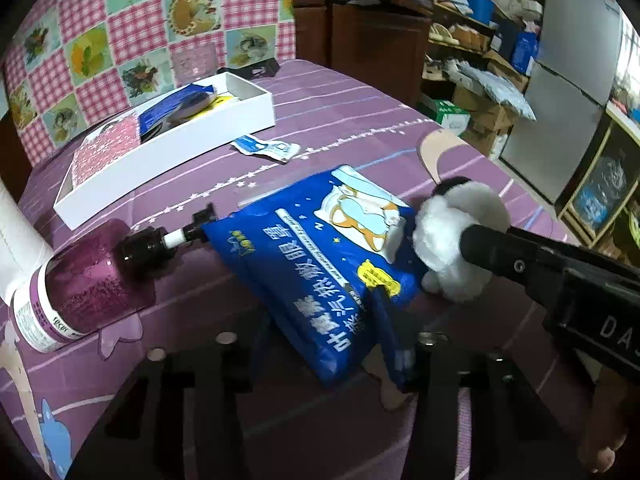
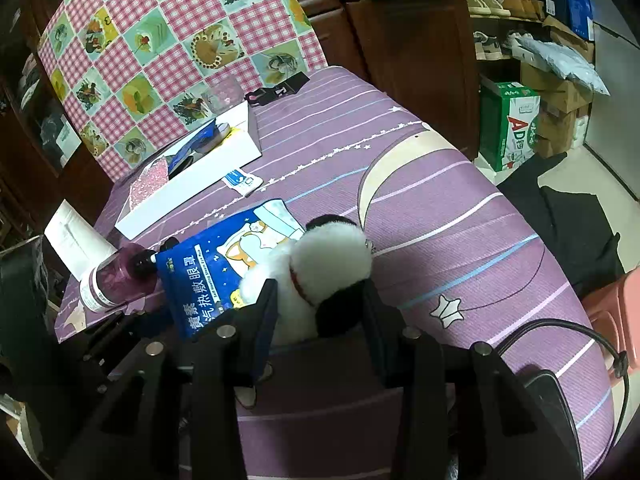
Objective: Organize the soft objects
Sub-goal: 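Carry the plush toy and blue cartoon packet up over the white tray with both grippers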
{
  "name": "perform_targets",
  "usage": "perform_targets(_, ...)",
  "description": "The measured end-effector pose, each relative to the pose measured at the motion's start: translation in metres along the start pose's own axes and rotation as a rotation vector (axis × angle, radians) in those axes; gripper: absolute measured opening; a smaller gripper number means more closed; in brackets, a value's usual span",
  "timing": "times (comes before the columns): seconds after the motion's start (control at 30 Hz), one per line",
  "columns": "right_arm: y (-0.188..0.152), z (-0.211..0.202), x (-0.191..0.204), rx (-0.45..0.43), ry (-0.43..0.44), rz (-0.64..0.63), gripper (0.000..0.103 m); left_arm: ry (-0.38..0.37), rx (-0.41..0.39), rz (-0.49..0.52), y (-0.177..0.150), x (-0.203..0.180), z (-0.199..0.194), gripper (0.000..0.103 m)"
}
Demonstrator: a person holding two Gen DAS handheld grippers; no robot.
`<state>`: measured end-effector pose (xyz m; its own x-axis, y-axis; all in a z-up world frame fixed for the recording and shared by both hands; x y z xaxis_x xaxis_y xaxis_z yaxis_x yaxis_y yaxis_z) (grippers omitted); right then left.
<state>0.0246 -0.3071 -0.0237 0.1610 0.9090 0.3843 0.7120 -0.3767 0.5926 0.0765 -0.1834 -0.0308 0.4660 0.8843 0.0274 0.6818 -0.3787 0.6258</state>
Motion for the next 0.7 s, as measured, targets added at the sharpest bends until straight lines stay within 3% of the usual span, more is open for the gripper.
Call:
perform_targets(0.13,0.001,0.000,0.001,-0.005,0.002,-0.005,0.042,-0.029,-0.024,-0.056,0.000,0.008,-0.005,0.015)
perform_targets(0.23,0.001,0.000,0.002,-0.010,0.002,-0.011,0.042,-0.015,-0.078,-0.062,0.002,0.010,-0.016,0.010)
perform_targets(0.53,0.003,-0.008,0.014,-0.081,0.018,-0.067,0.042,-0.005,-0.229,-0.116,0.011,0.024,-0.049,0.003)
perform_targets(0.7,0.006,-0.018,0.023,-0.146,0.027,-0.101,0.042,-0.020,-0.272,-0.126,0.014,0.025,-0.061,0.003)
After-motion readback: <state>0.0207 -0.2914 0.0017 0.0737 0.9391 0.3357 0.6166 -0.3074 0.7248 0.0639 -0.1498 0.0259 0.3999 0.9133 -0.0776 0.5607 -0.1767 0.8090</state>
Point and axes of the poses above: each gripper's, at about its wrist camera, not at the fingertips, and z roughly the way its jaws point, x to its left, y to its top, the point moved 7 cm from there along z, roughly the way its jaws point, and after that the axes turned 5 degrees about z, right-handed, at the moved point
